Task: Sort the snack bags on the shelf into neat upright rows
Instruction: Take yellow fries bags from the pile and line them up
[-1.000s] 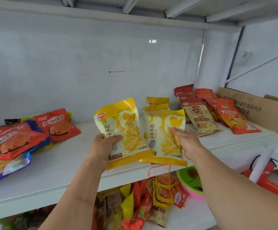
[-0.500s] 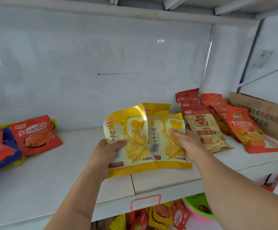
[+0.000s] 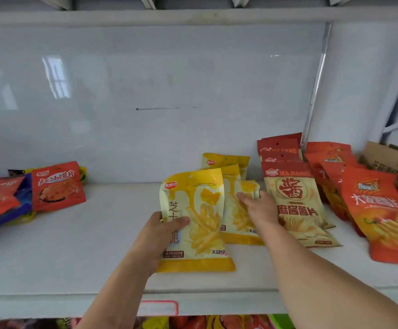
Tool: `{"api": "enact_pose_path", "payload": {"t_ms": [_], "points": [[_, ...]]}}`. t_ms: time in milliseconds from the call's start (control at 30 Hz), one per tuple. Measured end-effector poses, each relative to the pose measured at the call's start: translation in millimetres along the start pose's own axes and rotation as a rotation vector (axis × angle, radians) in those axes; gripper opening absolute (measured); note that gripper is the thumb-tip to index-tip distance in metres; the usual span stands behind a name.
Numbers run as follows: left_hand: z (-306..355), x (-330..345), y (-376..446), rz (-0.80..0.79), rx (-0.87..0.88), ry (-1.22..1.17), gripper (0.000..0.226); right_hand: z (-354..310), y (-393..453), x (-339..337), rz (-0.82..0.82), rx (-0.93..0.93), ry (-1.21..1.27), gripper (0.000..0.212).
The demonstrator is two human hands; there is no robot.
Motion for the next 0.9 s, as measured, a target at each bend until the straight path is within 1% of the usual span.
{"api": "enact_pose_path", "payload": {"t_ms": [67,133,167,267,333,367,433,567,700,900], "points": [[-4,14,1,-0.012,-0.003,0.015,0.027,-2,-1,-2,0.019,0.007,0.019,0.037],[-8,27,4,-0.028,-0.001,0.050,0.035,0,0,-5,0.028,0.018,0.046,0.053],[-9,34,5,-0.034,0.007,0.073,0.038,0,-1,-6,0.009,0.016,0.052,0.057],[-13,52,9,-0.035,0.040,0.160,0.040,-1,-3,-9,-0.088,0.029,0.110,0.074],[-15,63,11,0.002,0.064,0.213,0.033,-1,-4,-8,-0.183,0.065,0.146,0.093],[-17,67,13,0.028,0.073,0.234,0.031,-1,-5,-8,-0.222,0.063,0.138,0.098],[-20,73,16,0.056,0.076,0.246,0.033,3,-3,-8,-0.252,0.052,0.108,0.096],[-22,75,23,0.091,0.084,0.269,0.034,6,-2,-5,-0.262,-0.023,0.051,0.078],[-20,75,33,0.099,0.089,0.303,0.034,10,4,0,-0.230,-0.056,-0.004,0.062],[-19,77,49,0.115,0.084,0.303,0.035,9,18,6,-0.199,-0.066,-0.045,0.063]]}}
Point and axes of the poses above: each hand's wrist, its own y-axis towards the middle knuckle, its own x-axis out of the palm, z = x × y, the point moved 4 cm from there along y, towards the middle knuckle, and after that the axes turned 4 degrees about -z, right-handed, at the moved point
